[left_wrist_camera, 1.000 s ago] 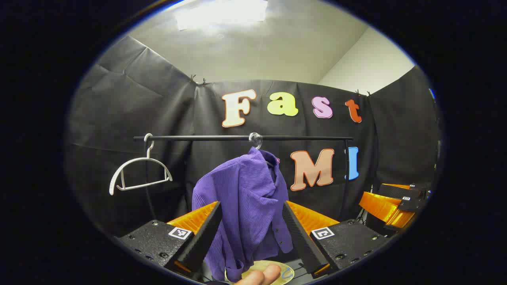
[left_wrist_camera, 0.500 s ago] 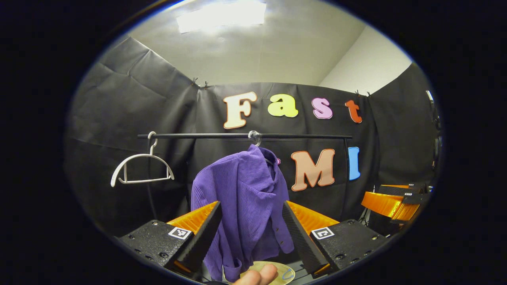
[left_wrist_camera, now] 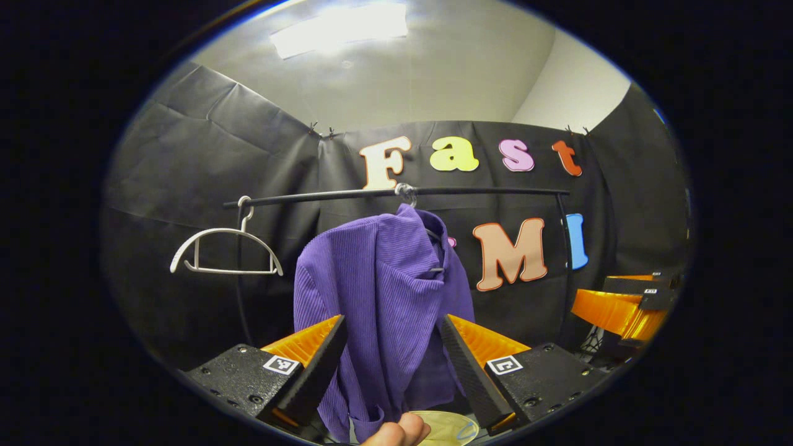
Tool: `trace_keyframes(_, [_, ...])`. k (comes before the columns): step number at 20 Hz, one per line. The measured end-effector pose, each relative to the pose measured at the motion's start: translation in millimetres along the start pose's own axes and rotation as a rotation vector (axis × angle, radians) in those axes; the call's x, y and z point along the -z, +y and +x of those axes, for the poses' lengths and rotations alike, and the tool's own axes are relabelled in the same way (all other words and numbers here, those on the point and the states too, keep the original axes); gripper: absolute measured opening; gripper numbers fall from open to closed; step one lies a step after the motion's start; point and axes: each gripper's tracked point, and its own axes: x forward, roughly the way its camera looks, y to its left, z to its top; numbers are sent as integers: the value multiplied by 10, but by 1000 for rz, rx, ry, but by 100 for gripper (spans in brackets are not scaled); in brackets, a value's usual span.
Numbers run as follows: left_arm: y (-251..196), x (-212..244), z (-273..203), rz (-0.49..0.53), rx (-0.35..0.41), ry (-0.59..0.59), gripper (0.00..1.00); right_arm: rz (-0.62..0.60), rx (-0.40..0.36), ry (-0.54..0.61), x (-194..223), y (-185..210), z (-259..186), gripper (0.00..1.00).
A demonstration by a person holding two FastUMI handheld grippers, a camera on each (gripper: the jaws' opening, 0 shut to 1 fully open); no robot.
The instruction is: Grasp the clothes on the hanger with both hands and then place them into the laundry hamper below.
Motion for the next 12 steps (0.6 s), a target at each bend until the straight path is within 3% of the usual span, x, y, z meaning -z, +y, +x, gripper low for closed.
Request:
trace_keyframes(5, [-186, 457, 250, 22, 21, 54, 91, -23, -23, 65, 329, 32, 343, 98])
trace_keyframes(7, [-230, 570, 414, 34, 28, 40, 96, -28, -7, 91, 447, -22, 500, 98])
trace_keyframes(12, [-128, 958, 806, 105, -71, 89, 95, -62, -11, 122, 684, -7, 833, 98])
